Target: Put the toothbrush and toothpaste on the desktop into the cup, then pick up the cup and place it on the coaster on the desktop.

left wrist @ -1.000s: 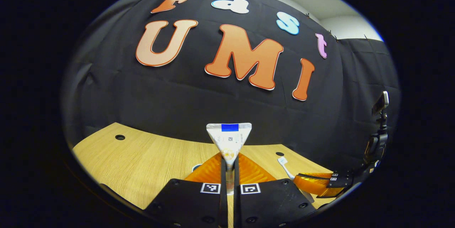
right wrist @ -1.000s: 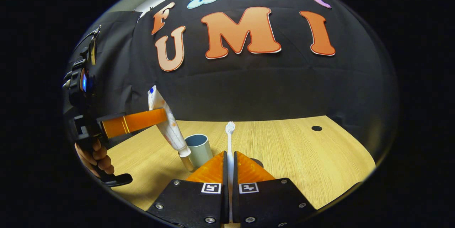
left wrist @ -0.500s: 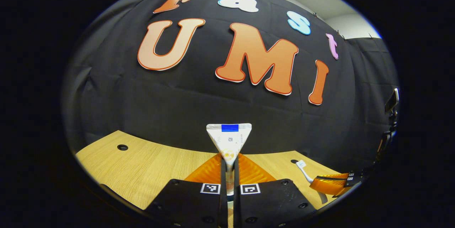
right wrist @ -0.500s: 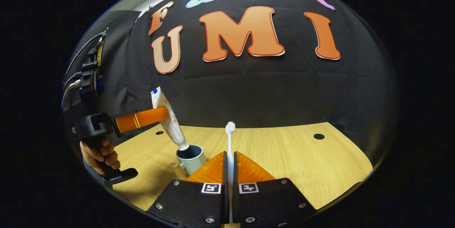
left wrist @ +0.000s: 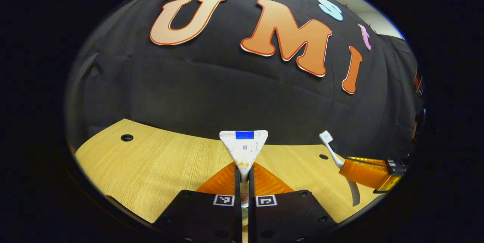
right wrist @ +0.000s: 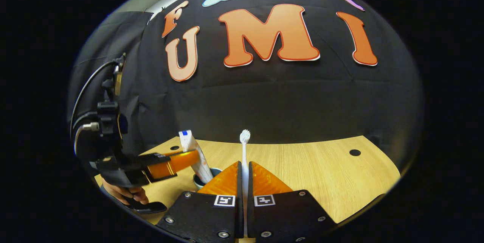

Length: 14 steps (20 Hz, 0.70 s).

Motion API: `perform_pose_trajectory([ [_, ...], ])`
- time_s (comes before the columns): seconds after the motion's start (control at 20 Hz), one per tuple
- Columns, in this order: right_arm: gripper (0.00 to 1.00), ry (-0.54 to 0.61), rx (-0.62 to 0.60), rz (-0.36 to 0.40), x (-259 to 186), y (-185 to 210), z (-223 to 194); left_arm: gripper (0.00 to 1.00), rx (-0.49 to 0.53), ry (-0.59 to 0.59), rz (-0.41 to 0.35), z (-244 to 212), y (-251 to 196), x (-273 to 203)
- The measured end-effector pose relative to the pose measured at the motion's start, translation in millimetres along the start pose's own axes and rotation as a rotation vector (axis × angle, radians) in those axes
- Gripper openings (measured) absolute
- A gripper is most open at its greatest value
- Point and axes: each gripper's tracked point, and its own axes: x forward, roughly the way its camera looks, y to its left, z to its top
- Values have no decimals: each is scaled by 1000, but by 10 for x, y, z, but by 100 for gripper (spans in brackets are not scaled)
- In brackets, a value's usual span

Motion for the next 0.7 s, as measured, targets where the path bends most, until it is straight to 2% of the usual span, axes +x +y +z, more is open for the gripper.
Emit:
perform_pose_trajectory([
  [0.4, 4, -79, 27, 97, 355, 381, 182, 6, -42, 62, -12, -388, 103, 84],
  [0.6, 4, -86, 42, 129, 523, 515, 160, 7, -27, 47, -10, -380, 119, 9],
  [0.7, 4, -92, 54, 144, 592, 562, 159, 10, -36, 44, -36, -411, 78, 7],
])
